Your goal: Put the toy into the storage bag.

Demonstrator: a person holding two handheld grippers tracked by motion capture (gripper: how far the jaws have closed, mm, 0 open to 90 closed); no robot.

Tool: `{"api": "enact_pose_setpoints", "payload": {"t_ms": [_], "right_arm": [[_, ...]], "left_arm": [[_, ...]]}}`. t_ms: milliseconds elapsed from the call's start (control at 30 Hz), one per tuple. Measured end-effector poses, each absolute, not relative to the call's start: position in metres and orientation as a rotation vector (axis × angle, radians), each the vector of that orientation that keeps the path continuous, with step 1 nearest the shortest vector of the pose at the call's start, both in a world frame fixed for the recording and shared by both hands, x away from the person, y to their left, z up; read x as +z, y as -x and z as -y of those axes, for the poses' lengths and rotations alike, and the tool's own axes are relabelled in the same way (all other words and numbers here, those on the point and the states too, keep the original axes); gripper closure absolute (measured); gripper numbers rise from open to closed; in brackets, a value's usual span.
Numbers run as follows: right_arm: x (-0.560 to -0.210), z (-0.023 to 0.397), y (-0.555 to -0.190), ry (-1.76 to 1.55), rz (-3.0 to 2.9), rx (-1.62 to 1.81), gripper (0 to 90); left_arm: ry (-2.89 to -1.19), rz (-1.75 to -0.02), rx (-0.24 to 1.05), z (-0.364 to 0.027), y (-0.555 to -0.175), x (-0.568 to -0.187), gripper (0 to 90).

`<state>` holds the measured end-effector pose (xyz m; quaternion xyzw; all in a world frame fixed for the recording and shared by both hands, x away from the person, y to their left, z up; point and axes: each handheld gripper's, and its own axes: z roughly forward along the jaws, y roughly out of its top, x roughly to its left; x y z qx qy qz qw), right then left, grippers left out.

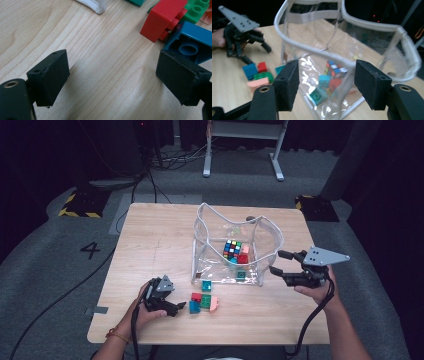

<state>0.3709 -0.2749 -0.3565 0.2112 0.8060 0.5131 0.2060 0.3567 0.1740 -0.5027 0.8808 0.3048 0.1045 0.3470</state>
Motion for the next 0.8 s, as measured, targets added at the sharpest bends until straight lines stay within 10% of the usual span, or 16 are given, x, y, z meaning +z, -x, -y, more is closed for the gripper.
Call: {"api": "enact_pose_setpoints", "payload": {"t_ms": [800], "right_arm": [[-0.477, 0.154, -0.355, -0.371, -2.72, 1.297, 35.2]], "left_arm": [[-2.276, -0.808, 0.267, -0.174, -0.355, -0.503, 11.7]]}}
